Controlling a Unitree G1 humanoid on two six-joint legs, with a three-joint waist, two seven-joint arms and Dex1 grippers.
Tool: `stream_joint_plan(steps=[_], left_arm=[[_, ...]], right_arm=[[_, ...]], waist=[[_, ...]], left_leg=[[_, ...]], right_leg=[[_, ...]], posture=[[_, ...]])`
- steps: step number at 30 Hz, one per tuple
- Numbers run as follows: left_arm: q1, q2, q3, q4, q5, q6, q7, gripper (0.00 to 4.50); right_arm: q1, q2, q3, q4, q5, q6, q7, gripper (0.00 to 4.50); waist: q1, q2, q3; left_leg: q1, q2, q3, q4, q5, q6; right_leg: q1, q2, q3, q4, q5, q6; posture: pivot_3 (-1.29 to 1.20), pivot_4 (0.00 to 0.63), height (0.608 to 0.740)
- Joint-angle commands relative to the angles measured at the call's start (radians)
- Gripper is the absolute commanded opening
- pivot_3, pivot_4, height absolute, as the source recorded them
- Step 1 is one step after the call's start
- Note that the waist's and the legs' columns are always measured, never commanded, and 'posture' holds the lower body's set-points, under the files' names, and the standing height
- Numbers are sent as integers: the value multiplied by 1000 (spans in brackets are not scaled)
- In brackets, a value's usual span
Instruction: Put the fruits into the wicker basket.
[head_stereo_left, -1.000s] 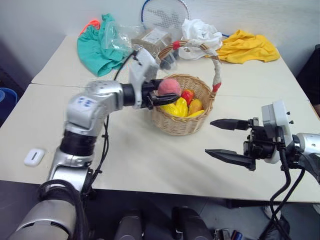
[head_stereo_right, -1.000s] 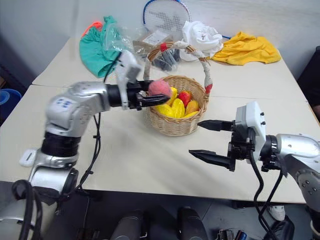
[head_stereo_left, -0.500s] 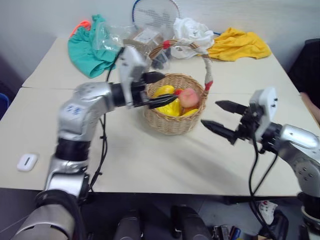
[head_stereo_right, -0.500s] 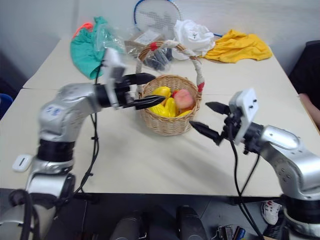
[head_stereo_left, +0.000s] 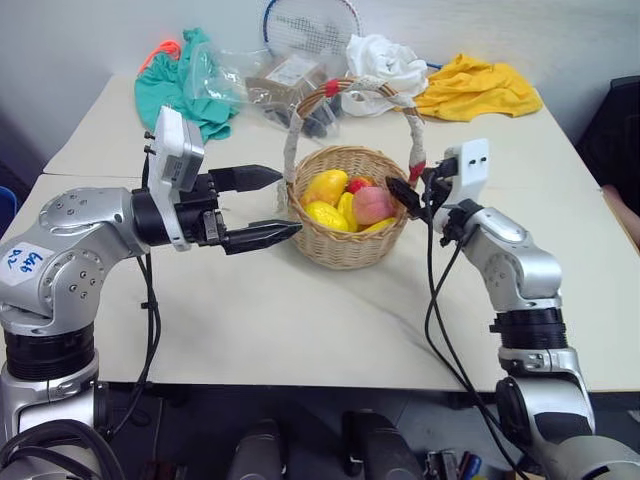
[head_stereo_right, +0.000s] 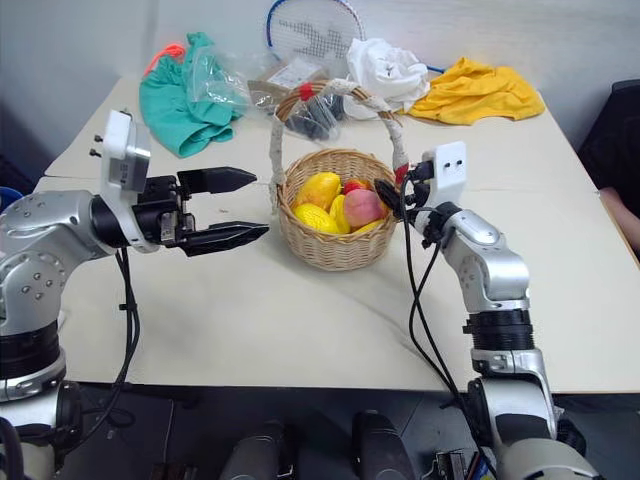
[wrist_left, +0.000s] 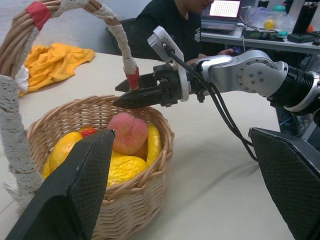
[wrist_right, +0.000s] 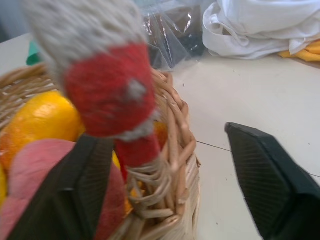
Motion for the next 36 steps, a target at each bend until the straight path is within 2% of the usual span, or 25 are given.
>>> stream_joint_plan(steps=[1,5,7,8,12,16,23,28,32,34,36], left_arm=[[-7,14,14,-36,-5,-18,28,4500],[-2,17,13,-43,-14,-18,40,4500],[-5,15,7,-36,-10,-22,40,4500],[-8,14,2,-30,-7,-26,38,4500],[-37,6,-25,10,9,-51,26,4500],[-81,-16,-59,67,20,-89,-4,4500],[-98,-38,-104,145,66,-163,-48,4500],[-121,-69,-120,186,60,-176,-78,4500],[-144,-93,-130,216,68,-188,-95,4500],[-145,-101,-135,224,69,-188,-107,4500],[-137,-100,-134,221,58,-179,-122,4500]], right_arm=[[-35,17,-26,-2,-8,-69,21,2412],[-24,26,-47,-39,5,-72,25,994],[-10,19,-57,-76,15,-69,31,388],[-1,12,-61,-98,18,-72,38,277],[45,-22,-124,-220,65,-53,56,277],[169,-185,-285,-392,123,16,88,277],[412,-355,-509,-398,97,31,104,277],[481,-322,-619,-315,134,-12,85,277],[495,-262,-615,-250,104,-81,52,277],[509,-242,-632,-238,130,-96,65,1027],[543,-238,-639,-253,146,-108,93,1552]], waist=[[0,0,0],[-2,0,0],[-2,0,0],[-1,0,0],[0,0,0],[18,0,0],[26,0,0],[14,0,0],[-1,0,0],[-3,1,0],[0,2,0]], left_leg=[[0,0,0,0,0,0],[0,0,0,0,0,0],[0,1,0,0,0,0],[0,1,0,0,0,-1],[-1,1,0,0,0,-1],[-3,0,0,0,0,0],[-2,0,2,0,-1,1],[1,0,6,0,0,1],[2,1,6,0,0,0],[3,1,7,-1,1,-2],[3,2,7,-1,1,-3]], right_leg=[[0,0,0,0,0,0],[0,0,0,1,0,0],[0,0,0,1,0,0],[0,1,0,1,0,0],[-2,0,0,1,0,0],[-2,0,-1,0,0,0],[-2,1,1,-5,0,0],[-2,2,5,-2,0,0],[-2,4,6,-1,0,0],[-2,4,7,0,0,0],[-2,5,8,0,0,0]], posture=[[0,150,740],[0,150,740],[0,150,740],[0,150,740],[0,150,740],[0,150,740],[0,150,740],[0,150,740],[0,150,740],[0,150,740],[0,150,740]])
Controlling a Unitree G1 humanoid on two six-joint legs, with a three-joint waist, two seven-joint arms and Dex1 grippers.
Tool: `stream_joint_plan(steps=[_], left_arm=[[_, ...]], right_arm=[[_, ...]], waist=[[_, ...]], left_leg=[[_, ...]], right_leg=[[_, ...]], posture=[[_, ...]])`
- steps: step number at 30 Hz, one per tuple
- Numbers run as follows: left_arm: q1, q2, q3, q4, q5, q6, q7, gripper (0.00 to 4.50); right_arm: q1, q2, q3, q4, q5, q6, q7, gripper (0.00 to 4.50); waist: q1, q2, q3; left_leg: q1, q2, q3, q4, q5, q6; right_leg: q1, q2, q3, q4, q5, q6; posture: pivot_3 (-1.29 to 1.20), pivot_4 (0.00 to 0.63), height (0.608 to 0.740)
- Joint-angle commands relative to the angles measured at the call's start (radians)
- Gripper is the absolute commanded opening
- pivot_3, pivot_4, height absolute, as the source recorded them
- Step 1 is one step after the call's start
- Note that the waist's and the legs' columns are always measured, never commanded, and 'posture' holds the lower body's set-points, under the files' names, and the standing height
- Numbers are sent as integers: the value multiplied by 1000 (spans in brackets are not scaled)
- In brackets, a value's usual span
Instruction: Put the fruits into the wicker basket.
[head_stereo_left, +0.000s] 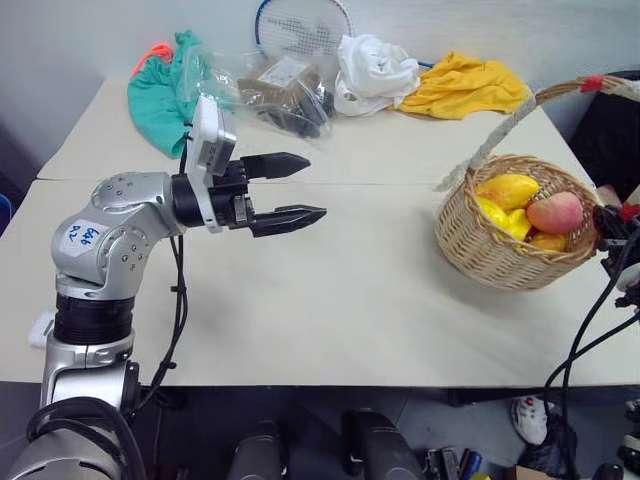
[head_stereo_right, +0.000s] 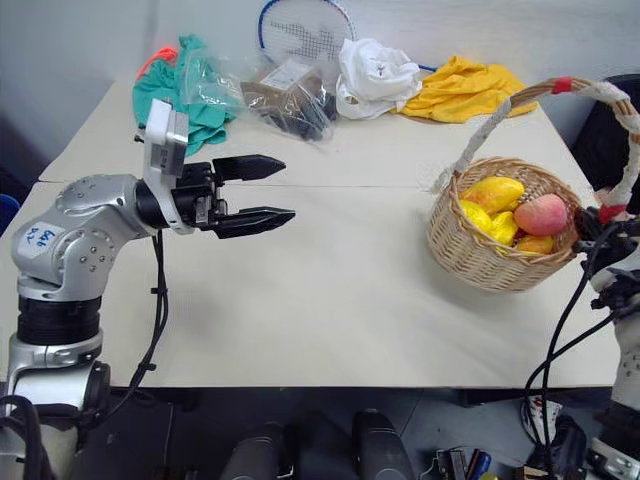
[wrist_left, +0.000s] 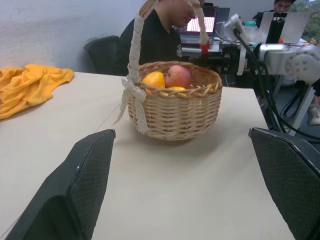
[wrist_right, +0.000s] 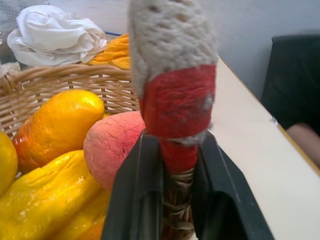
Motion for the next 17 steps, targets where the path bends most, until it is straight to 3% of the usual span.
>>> stream_joint_plan(steps=[1,5,7,9,13,17], left_arm=[[-2,4,9,-13,-17,-7,-30,4500],[7,9,14,2,-11,-13,-50,4500],[6,16,19,16,-8,-18,-64,4500],[4,25,17,31,6,-29,-75,4500],[-27,52,3,106,37,-58,-131,4500],[-41,78,-23,132,71,-83,-180,4500]], right_arm=[[49,-15,-48,-46,32,-50,39,1885],[183,-86,-87,-135,58,3,99,3119],[300,-148,-184,-192,112,77,173,3842],[419,-211,-298,-226,180,165,267,3842],[683,-393,-586,-192,296,358,608,3842],[764,-481,-673,-74,272,376,763,3842]], waist=[[3,0,0],[7,0,0],[11,0,0],[16,0,0],[25,1,0],[11,-5,1]], left_leg=[[0,0,0,0,0,0],[0,0,0,0,0,0],[-1,-1,0,0,0,0],[-1,-1,0,0,0,1],[1,0,3,0,-4,6],[15,4,3,-2,-11,6]], right_leg=[[0,0,0,0,0,0],[0,0,1,0,0,0],[0,0,1,0,0,0],[0,0,1,-1,0,1],[0,10,6,-2,0,2],[15,13,6,-11,1,1]], posture=[[0,150,740],[0,150,740],[0,150,740],[0,150,740],[0,150,740],[0,150,740]])
